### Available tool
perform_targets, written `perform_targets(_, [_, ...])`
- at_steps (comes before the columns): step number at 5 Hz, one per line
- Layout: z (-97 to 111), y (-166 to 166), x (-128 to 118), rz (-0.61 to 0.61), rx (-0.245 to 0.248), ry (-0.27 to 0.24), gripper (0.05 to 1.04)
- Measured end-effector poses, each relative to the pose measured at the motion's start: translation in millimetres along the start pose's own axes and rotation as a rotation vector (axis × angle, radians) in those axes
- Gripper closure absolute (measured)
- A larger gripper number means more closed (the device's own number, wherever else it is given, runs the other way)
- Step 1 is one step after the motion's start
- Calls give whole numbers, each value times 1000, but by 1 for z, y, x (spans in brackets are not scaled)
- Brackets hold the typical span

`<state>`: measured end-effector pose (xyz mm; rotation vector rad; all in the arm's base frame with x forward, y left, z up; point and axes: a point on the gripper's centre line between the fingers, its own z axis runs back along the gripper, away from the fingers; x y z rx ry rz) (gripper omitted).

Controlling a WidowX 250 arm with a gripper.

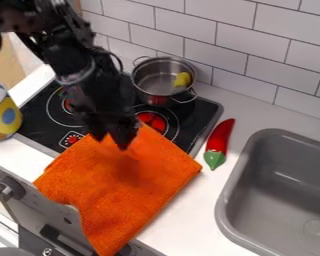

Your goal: Move the orange rag to the bottom corner of the right burner

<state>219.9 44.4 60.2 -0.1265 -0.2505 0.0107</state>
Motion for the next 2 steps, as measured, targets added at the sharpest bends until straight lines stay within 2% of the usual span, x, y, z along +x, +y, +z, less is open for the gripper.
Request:
perform_targets(1, [8, 19, 7, 22, 97, -88, 102])
perform_targets(2, [10, 41, 16, 68, 158, -117, 84])
